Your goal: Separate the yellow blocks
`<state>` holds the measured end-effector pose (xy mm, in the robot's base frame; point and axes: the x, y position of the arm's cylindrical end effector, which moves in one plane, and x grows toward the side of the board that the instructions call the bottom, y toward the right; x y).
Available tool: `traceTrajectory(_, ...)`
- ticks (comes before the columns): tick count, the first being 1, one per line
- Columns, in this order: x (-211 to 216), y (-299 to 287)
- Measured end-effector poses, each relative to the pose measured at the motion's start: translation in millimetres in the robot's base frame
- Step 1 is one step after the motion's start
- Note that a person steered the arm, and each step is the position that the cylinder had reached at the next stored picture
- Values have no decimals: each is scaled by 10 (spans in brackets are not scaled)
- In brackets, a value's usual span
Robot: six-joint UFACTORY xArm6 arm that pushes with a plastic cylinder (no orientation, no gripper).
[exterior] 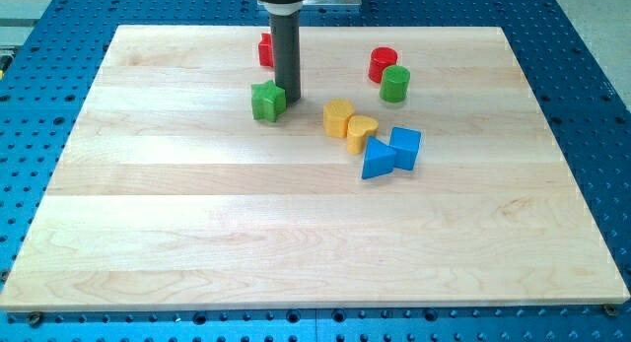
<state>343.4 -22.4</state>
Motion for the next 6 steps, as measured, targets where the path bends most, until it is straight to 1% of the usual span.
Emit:
traceTrajectory(1, 0, 716)
traceTrajectory(2, 22, 1098)
traceTrajectory(4, 619, 733)
traceTrajectory(5, 603, 683)
traceTrajectory(6, 388, 758)
